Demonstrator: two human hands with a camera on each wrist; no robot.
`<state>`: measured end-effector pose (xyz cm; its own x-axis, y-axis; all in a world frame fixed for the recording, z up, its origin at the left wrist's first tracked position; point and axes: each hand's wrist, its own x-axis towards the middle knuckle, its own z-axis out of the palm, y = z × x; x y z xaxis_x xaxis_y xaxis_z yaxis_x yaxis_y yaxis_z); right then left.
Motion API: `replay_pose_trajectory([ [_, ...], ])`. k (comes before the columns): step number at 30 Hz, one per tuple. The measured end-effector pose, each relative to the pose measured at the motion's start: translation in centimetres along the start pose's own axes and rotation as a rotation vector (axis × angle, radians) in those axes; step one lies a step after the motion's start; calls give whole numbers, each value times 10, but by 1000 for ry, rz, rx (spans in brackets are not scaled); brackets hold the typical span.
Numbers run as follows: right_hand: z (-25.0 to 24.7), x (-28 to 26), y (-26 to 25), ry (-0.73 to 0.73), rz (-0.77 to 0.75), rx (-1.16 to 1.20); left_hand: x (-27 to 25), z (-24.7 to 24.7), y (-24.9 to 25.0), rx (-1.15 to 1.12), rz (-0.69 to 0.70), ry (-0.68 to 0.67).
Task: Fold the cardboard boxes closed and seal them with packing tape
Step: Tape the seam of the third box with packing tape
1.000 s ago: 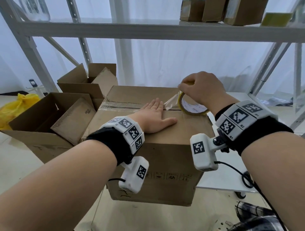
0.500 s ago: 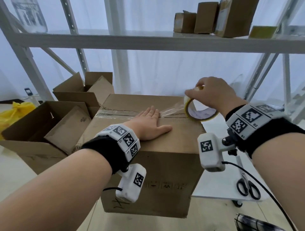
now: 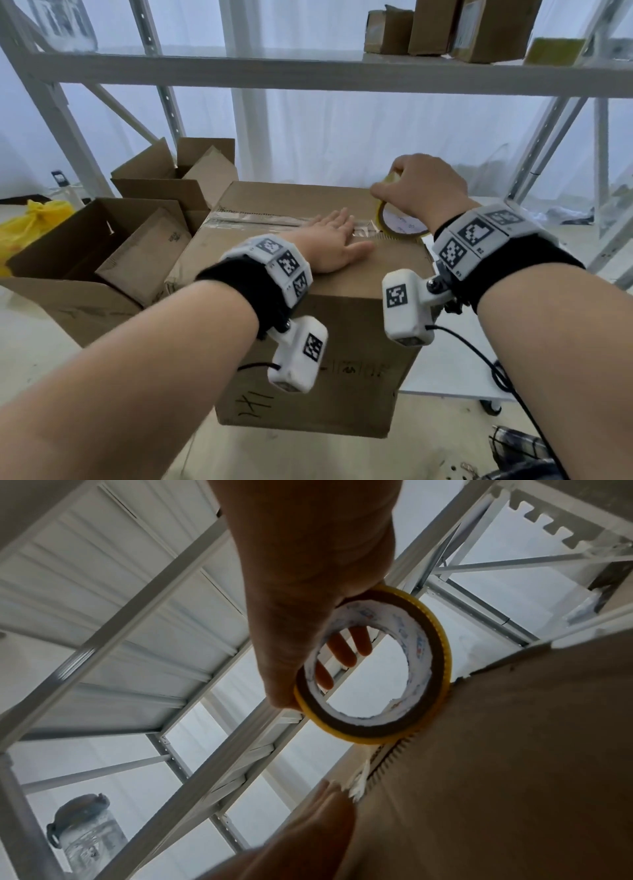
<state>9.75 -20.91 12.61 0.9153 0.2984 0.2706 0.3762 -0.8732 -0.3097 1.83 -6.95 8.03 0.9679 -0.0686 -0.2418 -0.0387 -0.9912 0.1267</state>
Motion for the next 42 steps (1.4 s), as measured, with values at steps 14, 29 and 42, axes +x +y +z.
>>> replay_pose_trajectory([
  [14,-3,-7,-4,27,32,10,-3,2,-5,6,-149,0],
  [29,-1,-5,7,56,-60,-30,10,2,32,-44,27,17],
  [42,-30,6,12,-7,-117,-12,3,10,6,-76,-126,64],
])
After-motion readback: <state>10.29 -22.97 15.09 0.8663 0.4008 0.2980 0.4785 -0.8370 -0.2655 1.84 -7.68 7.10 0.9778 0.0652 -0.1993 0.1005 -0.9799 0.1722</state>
